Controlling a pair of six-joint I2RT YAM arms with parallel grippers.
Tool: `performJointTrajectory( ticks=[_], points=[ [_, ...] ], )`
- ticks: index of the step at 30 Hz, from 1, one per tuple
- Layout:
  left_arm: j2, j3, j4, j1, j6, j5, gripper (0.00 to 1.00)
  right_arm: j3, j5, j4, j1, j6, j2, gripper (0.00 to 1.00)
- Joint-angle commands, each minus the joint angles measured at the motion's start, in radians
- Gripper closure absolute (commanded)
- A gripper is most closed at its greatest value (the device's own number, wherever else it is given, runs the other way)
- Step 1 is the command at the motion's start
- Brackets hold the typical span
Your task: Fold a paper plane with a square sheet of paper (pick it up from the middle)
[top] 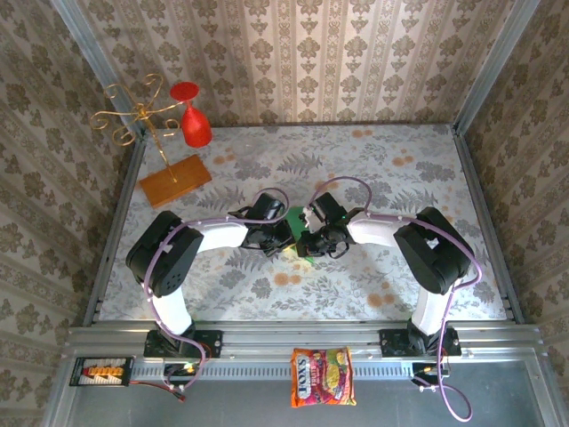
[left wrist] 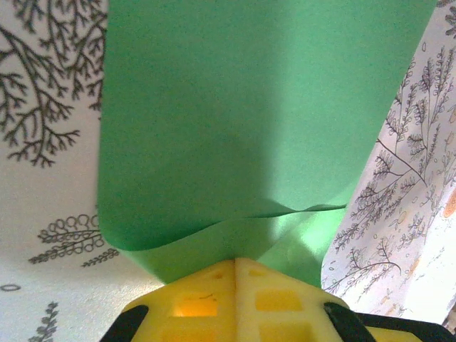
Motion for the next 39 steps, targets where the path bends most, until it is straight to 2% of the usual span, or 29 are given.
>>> performJointTrajectory(
  ticks=[1, 19, 29, 39],
  points=[
    [0.030, -0.023, -0.021, 0.003, 0.018, 0.011, 0.94, -0.003, -0.012, -0.025, 0.003, -0.015, 0.028, 0.91],
    [0.033, -0.021, -0.079, 0.009, 0.026, -0.013, 0.94, -0.032, -0.008, -0.030, -0.008, -0.022, 0.044, 0.91],
    [0.060, 0.011, -0.172, 0.011, 0.049, -0.041, 0.94, -0.086, -0.032, -0.050, -0.045, -0.032, -0.081, 0.89],
    [0.072, 0.024, -0.190, 0.010, 0.060, -0.041, 0.94, -0.120, -0.015, -0.057, -0.047, -0.038, -0.060, 0.90]
  ],
)
